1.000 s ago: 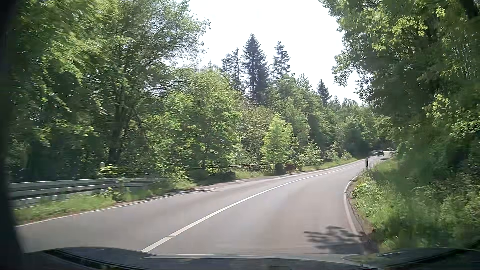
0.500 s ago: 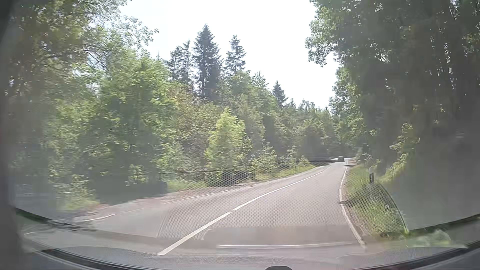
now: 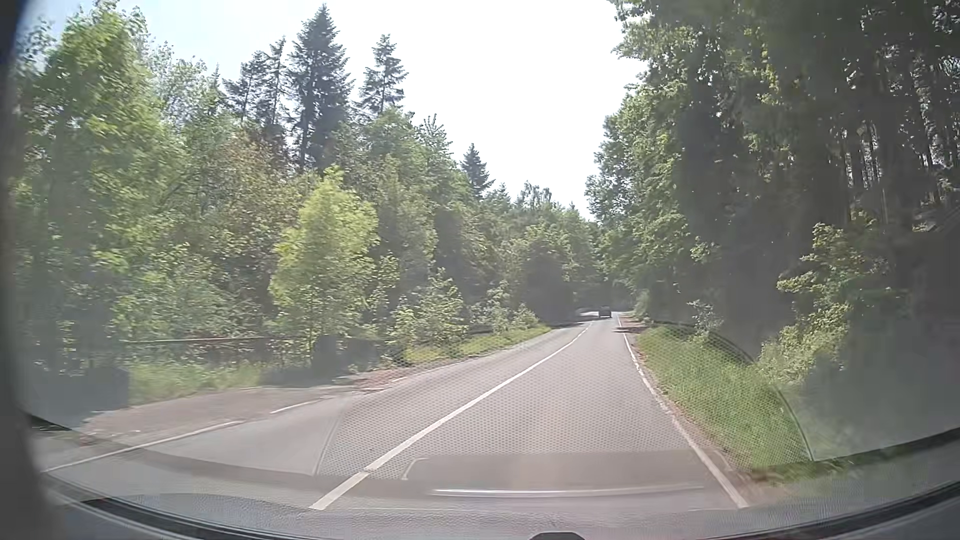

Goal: Follow the waypoints while adhering to traffic rules and regulations

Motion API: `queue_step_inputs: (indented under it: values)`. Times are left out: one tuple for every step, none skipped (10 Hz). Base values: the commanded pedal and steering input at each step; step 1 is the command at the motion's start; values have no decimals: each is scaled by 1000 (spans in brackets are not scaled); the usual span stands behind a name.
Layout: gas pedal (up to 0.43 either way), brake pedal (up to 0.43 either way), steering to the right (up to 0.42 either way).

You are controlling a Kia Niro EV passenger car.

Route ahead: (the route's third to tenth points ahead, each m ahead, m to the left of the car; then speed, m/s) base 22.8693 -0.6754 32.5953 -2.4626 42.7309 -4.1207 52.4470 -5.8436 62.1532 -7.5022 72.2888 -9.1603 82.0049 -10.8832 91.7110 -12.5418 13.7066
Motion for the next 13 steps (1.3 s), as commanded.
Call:
queue_step_inputs:
  values:
    - [358, 0, 74]
    - [370, 0, 64]
    - [370, 0, 56]
    - [370, 0, 47]
    - [378, 0, 43]
    - [378, 0, 38]
    - [378, 0, 32]
    - [378, 0, 24]
    - [378, 0, 20]
    - [378, 0, 17]
    - [378, 0, 16]
    - [378, 0, 14]
    - [378, 0, 9]
